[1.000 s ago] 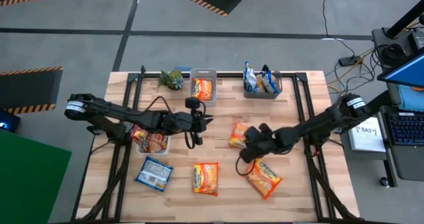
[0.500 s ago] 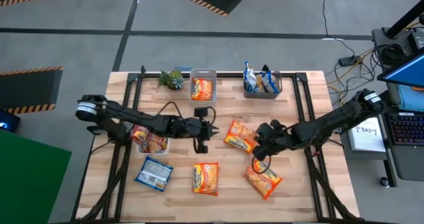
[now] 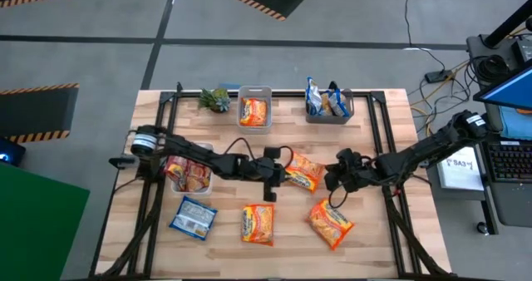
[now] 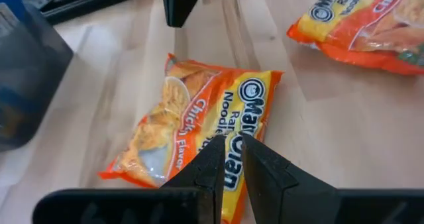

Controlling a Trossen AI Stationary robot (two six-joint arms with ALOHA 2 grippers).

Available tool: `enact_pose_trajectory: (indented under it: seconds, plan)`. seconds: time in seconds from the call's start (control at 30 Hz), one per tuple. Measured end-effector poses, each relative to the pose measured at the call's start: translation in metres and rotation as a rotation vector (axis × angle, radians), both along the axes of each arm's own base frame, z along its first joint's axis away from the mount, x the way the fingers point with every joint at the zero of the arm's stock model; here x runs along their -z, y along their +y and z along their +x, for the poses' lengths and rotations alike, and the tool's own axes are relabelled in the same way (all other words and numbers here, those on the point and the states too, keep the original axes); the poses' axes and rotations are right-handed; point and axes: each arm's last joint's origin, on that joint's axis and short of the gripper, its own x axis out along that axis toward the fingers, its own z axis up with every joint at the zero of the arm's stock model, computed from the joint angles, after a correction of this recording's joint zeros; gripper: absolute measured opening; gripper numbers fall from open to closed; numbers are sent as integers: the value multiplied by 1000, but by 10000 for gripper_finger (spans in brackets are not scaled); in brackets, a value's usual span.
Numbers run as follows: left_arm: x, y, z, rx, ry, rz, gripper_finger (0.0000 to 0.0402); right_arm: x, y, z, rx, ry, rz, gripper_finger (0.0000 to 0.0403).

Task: Sort Maruchan noodles
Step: Put the orange noodle pack into the gray bin

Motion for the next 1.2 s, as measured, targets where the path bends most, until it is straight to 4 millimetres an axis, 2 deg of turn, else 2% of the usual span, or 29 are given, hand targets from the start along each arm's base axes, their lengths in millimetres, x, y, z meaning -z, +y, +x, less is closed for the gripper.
enact_pose_trajectory:
  seconds: [0.13,0.3,0.47,0.63,0.8,1.0,1.2]
  plan:
    - [8,0,3,-1,10,1,36,5,-2,-7,40,-17,70,55]
    - [15,0,5,5,18,-2,36,9,-3,-12,82,-55,147,124]
    - [20,-1,4,4,35,-10,36,9,-3,-11,83,-56,146,197]
    - [20,-1,4,-1,36,-17,36,3,-1,-5,70,-62,136,246]
    - [21,-2,4,3,36,-43,36,-4,0,-1,78,-90,132,268]
    - [39,-4,6,5,74,-120,36,-4,0,-1,95,-98,131,267]
    - [41,-4,6,0,76,-127,36,-2,-1,-3,113,-103,118,274]
